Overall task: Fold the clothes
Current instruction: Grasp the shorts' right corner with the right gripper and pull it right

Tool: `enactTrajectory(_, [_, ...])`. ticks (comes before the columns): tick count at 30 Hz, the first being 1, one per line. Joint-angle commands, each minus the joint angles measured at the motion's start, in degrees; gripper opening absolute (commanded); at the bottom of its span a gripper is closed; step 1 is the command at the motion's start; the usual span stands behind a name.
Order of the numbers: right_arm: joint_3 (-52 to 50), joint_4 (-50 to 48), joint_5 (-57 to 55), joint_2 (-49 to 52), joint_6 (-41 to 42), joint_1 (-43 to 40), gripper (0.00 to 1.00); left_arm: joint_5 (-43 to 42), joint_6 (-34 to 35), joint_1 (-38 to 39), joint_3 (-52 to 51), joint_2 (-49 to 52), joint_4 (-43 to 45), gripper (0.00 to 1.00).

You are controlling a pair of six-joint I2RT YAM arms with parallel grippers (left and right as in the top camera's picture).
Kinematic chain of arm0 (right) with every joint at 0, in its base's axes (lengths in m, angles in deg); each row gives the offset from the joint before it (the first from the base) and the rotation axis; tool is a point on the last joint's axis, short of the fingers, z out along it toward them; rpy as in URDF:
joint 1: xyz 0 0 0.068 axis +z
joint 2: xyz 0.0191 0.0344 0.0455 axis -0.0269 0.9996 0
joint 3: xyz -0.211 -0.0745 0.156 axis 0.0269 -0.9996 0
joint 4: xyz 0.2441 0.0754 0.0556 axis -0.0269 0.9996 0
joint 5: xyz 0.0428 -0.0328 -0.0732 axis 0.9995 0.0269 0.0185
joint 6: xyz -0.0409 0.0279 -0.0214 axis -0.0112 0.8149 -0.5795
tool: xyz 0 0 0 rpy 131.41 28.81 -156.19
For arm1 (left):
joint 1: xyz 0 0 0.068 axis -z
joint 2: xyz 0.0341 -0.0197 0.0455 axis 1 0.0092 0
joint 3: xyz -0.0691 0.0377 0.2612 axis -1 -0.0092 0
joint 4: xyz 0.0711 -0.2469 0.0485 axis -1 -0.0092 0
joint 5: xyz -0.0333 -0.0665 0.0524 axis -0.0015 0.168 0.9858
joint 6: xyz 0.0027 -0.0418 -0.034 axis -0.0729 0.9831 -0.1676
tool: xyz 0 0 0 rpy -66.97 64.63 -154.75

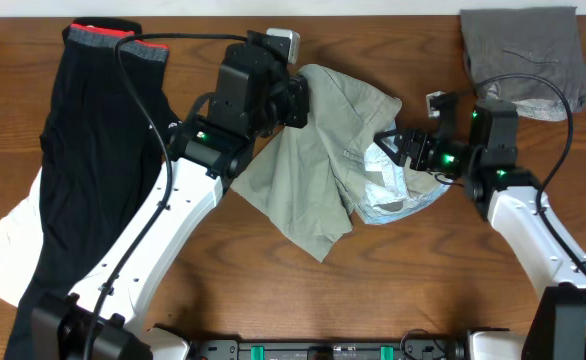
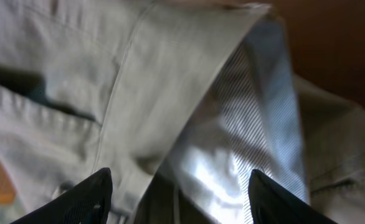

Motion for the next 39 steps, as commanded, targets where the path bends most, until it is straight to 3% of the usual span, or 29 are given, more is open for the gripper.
enactTrajectory(1, [-2.5, -5.7, -2.5, 0.4, 5.9, 0.9, 0.68, 0.5, -0.1, -0.4, 1.3, -0.3, 0.5, 0.06])
enactTrajectory(6, [-4.2, -14.7, -4.0, 0.4, 9.2, 2.3, 0.67, 0.5, -0.1, -0.4, 1.3, -0.3, 0.5, 0.06])
enactTrajectory(12, [-4.2, -18.3, -7.3, 0.4, 10.9, 5.2, 0.62, 0.5, -0.1, -0.4, 1.3, -0.3, 0.5, 0.06])
enactTrajectory(17, [-4.2, -23.1, -7.1, 0.4, 11.2, 5.9, 0.25, 0.5, -0.1, -0.4, 1.3, -0.3, 0.5, 0.06])
enactTrajectory(19, [-4.0, -25.7, -6.2, 0.4, 11.7, 5.5, 0.04, 0.5, -0.2, -0.4, 1.3, -0.3, 0.5, 0.06])
enactTrajectory(20, [-3.8, -26.6, -5.3, 0.4, 12.4, 5.2, 0.02, 0.5, -0.1, -0.4, 1.3, -0.3, 0.4, 0.06])
enactTrajectory(26, [3.0, -26.0, 3.2, 0.3, 14.4, -0.6, 0.01, 0.5, -0.9, -0.4, 1.3, -0.3, -2.3, 0.06])
enactTrajectory(31, [11.7, -20.0, 7.8, 0.3, 12.3, -6.7, 0.01, 0.5, -2.8, -0.4, 1.3, -0.3, -4.5, 0.06])
enactTrajectory(39, [26.1, 6.4, 4.6, 0.3, -8.7, -11.4, 0.01, 0.5, -8.9, -0.4, 1.3, -0.3, -13.4, 0.06])
